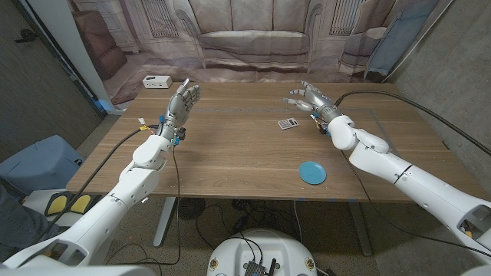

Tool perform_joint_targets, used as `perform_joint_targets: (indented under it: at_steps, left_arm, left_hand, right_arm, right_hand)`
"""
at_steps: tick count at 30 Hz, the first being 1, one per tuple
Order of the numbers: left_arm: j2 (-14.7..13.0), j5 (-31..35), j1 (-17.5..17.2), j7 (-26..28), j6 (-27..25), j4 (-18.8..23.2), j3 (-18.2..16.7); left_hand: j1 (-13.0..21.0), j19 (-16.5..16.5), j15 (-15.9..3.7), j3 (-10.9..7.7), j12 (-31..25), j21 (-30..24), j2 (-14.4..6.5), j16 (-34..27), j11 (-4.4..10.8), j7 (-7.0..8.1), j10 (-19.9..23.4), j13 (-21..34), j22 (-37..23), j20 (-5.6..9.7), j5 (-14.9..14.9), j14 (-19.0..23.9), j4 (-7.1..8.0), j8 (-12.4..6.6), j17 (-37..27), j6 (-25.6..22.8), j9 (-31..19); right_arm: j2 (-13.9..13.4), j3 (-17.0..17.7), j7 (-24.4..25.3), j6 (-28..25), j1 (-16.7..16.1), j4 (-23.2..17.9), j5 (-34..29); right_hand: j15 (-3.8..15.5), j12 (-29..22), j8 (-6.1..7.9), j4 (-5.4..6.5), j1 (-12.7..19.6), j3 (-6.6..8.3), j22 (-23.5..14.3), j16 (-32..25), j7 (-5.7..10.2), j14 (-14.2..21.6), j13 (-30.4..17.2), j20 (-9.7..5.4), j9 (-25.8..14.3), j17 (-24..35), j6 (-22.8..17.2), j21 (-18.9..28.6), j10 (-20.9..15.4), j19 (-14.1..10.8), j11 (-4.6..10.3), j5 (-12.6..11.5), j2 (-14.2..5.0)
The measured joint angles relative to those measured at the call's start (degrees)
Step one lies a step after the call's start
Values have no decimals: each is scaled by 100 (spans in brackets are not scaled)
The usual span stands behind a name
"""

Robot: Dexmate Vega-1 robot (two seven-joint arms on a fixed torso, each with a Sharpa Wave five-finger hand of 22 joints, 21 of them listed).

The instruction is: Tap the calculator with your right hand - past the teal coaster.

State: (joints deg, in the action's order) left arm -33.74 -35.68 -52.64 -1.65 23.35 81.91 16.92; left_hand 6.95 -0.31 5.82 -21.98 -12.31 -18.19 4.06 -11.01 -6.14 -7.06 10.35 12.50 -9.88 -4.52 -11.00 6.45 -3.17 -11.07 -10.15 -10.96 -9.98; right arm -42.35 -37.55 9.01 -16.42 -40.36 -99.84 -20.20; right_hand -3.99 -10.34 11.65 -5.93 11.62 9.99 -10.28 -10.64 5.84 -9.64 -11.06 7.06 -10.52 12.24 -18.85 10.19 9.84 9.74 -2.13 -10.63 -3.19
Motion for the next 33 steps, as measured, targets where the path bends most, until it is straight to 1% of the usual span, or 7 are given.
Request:
perform_joint_targets:
  at_steps: [4, 6, 9, 18, 21, 26, 33]
  left_arm:
    - [4, 4, 7, -9, 12, -17, 0]
    - [6, 6, 18, -17, 22, -25, 0]
    - [9, 9, 23, -23, 29, -29, 3]
    - [21, 15, 35, -44, 44, -39, 20]
    - [22, 15, 34, -45, 46, -39, 22]
    - [22, 15, 16, -43, 48, -24, 22]
    - [11, 15, 5, -43, 48, 11, 23]
  left_hand:
    - [0, 0, 0, 0, 0, 0, 0, 0, 0, 0, 0, 0, -14, 0, 0, 0, 0, 0, 0, 0, 0]
    - [0, 0, 0, 0, 0, 0, 0, 0, 0, 0, 0, 0, -14, 0, 0, 0, 0, 0, 0, 0, 0]
    - [0, 0, 0, 0, 0, 27, 0, 0, 0, 0, 0, 0, -14, 0, 0, 0, 0, 0, 0, 0, 0]
    - [0, 1, 0, 23, 0, 44, 0, 0, 0, 0, 0, -26, -13, 1, 0, 0, -23, 0, 0, 0, 0]
    - [0, 1, 0, 23, 0, 44, 0, 0, 0, 0, 0, -26, -13, 1, 0, 0, -23, 0, 0, 1, 0]
    - [0, 1, 0, 23, 0, 70, 0, 0, 0, 32, 0, -26, -13, 1, 0, -1, -23, 0, 0, -32, -30]
    - [0, 1, 0, 23, 0, 85, 0, 0, 0, 32, 0, -26, -13, 1, 0, -1, -23, 0, 0, -31, -31]
  right_arm:
    - [9, -60, -62, -92, 49, -11, -71]
    - [14, -103, -105, -142, 85, -16, -115]
    - [16, -144, -149, -189, 119, -19, -155]
    - [35, -319, -426, -401, 270, -21, -312]
    - [55, -367, -506, -452, 319, 6, -337]
    - [102, -421, -622, -503, 385, 83, -325]
    - [102, -421, -744, -578, 385, 83, -273]
  right_hand:
    - [0, 0, 0, 0, 0, 0, 0, 0, 31, 0, -28, 0, 0, 0, -31, 0, 0, 0, 0, 0, 0]
    - [0, 0, 0, 0, 0, 0, 0, 0, 10, 0, -28, 0, 0, 0, -53, 0, 0, 0, 0, 0, 0]
    - [0, 0, 0, 0, 0, 0, 0, 0, 0, 0, -28, -52, 0, 0, -62, 0, 0, 9, -1, 0, 0]
    - [0, 0, 0, 0, -30, 0, 1, 0, -41, 0, -28, -53, 0, 9, -102, 0, 0, 8, -1, 0, -30]
    - [0, 0, 1, 0, -30, 0, 1, 0, -41, 0, -28, -84, 0, 16, -102, 0, 0, 39, -1, 0, -30]
    - [0, 0, 1, 0, -29, 0, 1, 0, -38, 0, -27, -108, 0, 16, -99, 0, 0, 15, -2, 0, -30]
    - [0, -27, 1, 0, -29, 0, 1, 0, -18, 0, -27, -114, 0, 16, -79, 0, -1, 8, -2, 0, -30]
